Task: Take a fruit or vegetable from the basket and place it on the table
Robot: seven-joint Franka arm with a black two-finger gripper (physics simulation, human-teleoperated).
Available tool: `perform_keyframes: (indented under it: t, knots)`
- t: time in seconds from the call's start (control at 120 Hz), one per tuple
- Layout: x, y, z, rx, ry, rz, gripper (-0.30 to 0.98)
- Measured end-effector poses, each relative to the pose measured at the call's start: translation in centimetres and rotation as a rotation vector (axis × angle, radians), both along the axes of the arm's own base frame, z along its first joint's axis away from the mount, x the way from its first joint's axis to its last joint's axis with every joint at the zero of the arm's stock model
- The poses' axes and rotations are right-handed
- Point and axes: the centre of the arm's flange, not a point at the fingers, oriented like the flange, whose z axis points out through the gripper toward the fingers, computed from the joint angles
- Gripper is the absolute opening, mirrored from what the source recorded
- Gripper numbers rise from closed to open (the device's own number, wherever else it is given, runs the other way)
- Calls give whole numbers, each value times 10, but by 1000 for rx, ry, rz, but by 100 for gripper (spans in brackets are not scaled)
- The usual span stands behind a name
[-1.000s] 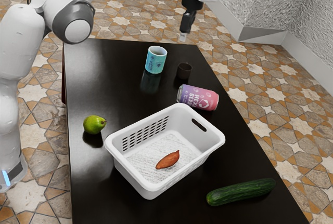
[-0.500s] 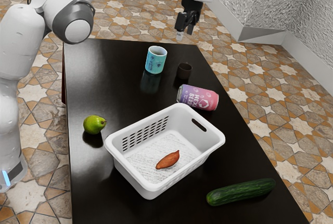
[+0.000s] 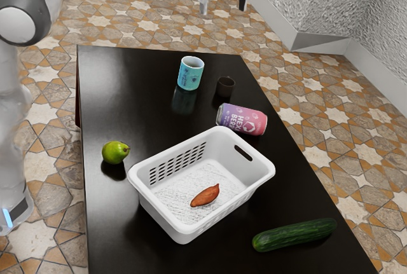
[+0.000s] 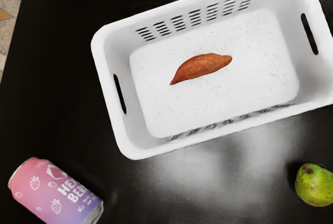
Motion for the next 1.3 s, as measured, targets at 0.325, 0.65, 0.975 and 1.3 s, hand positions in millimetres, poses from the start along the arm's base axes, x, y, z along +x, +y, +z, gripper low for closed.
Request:
perform_keyframes:
  t: [0.325, 0.65, 0.975, 1.3]
  knots:
    - [87, -22, -221, 142, 387, 111, 68]
    - [118, 4, -247, 54, 359, 191, 69]
    - [124, 31, -246, 66, 368, 515, 69]
    - [130, 87, -254, 137, 388, 851, 69]
